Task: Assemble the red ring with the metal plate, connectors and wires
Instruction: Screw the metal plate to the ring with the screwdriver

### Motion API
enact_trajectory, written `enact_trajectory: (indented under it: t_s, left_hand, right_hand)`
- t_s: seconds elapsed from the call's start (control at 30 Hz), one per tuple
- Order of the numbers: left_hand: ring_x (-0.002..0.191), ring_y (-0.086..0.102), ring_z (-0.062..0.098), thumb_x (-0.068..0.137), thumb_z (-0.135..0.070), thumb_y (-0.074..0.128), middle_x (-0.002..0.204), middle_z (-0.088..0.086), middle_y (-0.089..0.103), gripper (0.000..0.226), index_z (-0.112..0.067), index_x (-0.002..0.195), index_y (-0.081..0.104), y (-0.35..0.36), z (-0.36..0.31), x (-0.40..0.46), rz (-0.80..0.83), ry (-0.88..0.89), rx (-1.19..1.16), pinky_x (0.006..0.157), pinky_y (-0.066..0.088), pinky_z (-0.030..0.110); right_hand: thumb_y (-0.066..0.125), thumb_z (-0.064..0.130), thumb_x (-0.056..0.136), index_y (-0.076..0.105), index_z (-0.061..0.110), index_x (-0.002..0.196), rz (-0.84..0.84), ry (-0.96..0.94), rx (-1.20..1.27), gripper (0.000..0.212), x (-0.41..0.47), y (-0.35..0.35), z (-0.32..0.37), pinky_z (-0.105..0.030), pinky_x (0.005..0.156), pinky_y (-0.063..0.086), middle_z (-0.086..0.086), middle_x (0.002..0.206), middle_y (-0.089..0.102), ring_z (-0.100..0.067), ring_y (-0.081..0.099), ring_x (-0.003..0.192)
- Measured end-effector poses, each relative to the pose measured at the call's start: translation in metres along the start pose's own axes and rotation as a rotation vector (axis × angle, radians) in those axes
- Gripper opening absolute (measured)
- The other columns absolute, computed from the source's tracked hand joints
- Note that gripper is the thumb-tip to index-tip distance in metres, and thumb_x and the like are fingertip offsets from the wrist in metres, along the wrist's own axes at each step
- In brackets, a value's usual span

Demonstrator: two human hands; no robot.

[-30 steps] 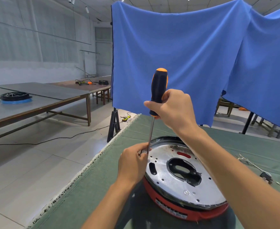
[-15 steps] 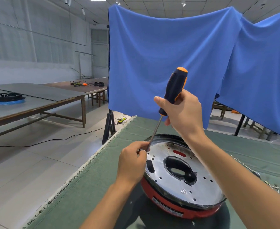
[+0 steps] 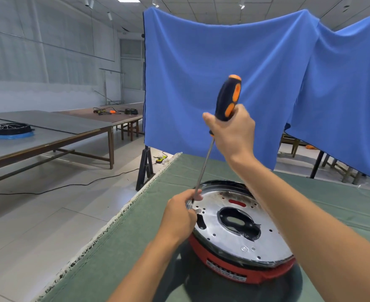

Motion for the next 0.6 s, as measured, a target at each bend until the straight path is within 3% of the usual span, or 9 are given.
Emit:
enact_trajectory:
  t_s: [0.1, 0.17, 0.27, 0.33, 0.43, 0.5, 0.6]
  left_hand:
    - [0.106, 0.059, 0.003, 0.079, 0.012, 0.051, 0.105, -0.011, 0.068, 0.052, -0.02, 0.119, 0.064, -0.002, -0.004, -0.002, -0.001, 0.038, 0.03, 0.091, 0.045, 0.014]
    - [0.106, 0.059, 0.006, 0.079, 0.008, 0.05, 0.104, -0.009, 0.068, 0.045, -0.018, 0.112, 0.067, -0.003, -0.008, -0.004, -0.011, 0.071, 0.074, 0.089, 0.043, 0.013]
    - [0.099, 0.061, 0.016, 0.084, -0.001, 0.05, 0.102, -0.002, 0.07, 0.03, -0.015, 0.101, 0.071, -0.008, -0.017, -0.009, -0.106, 0.13, 0.216, 0.086, 0.047, 0.028]
    - [0.092, 0.061, 0.016, 0.087, -0.008, 0.052, 0.095, -0.003, 0.071, 0.023, -0.015, 0.097, 0.071, -0.015, -0.029, -0.017, -0.255, 0.214, 0.287, 0.079, 0.044, 0.026]
    - [0.069, 0.057, 0.012, 0.082, -0.015, 0.052, 0.076, -0.007, 0.064, 0.013, -0.016, 0.082, 0.064, -0.018, -0.055, -0.033, -0.414, 0.361, 0.27, 0.064, 0.038, 0.02]
    - [0.055, 0.047, 0.009, 0.084, -0.022, 0.05, 0.063, -0.011, 0.054, 0.014, -0.019, 0.07, 0.054, -0.005, -0.071, -0.044, -0.374, 0.461, 0.288, 0.052, 0.031, 0.018]
    - [0.045, 0.038, 0.01, 0.088, -0.035, 0.045, 0.051, -0.009, 0.041, 0.032, -0.024, 0.059, 0.036, 0.033, -0.086, -0.06, -0.14, 0.617, 0.457, 0.046, 0.027, 0.022]
  right_hand:
    - [0.069, 0.03, 0.076, 0.039, 0.02, 0.071, -0.007, -0.037, -0.082, 0.032, 0.014, -0.011, 0.013, -0.025, 0.049, 0.042, 0.004, 0.065, 0.055, -0.019, 0.065, 0.065]
    - [0.065, 0.025, 0.077, 0.042, 0.018, 0.07, 0.001, -0.048, -0.073, 0.025, 0.009, -0.018, 0.007, -0.019, 0.044, 0.039, 0.005, 0.059, 0.056, -0.005, 0.061, 0.05]
    - [0.068, 0.021, 0.077, 0.05, 0.009, 0.072, 0.036, 0.008, 0.072, 0.022, -0.012, -0.035, -0.017, -0.018, 0.04, 0.039, 0.0, 0.056, 0.062, -0.008, 0.051, 0.035]
    - [0.073, 0.023, 0.077, 0.055, 0.007, 0.073, 0.043, 0.062, 0.18, 0.024, -0.023, -0.052, -0.033, -0.025, 0.042, 0.046, 0.004, 0.055, 0.06, -0.016, 0.056, 0.04]
    - [0.076, 0.025, 0.079, 0.061, 0.023, 0.069, 0.028, 0.045, 0.289, 0.018, -0.038, -0.078, -0.045, -0.023, 0.045, 0.048, 0.012, 0.059, 0.061, -0.011, 0.061, 0.053]
    - [0.075, 0.023, 0.08, 0.064, 0.025, 0.069, 0.025, 0.016, 0.252, 0.015, -0.045, -0.094, -0.052, -0.016, 0.048, 0.043, 0.014, 0.059, 0.062, -0.004, 0.054, 0.053]
    - [0.072, 0.017, 0.082, 0.064, 0.017, 0.085, 0.067, 0.075, 0.269, 0.009, -0.052, -0.11, -0.071, -0.011, 0.04, 0.034, 0.014, 0.049, 0.053, -0.006, 0.042, 0.038]
Point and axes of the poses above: each hand's wrist, its own x-axis towards the middle knuckle, its own y-axis out of the palm, z = x × y, the point moved 6 cm from there along x, towards the middle knuckle
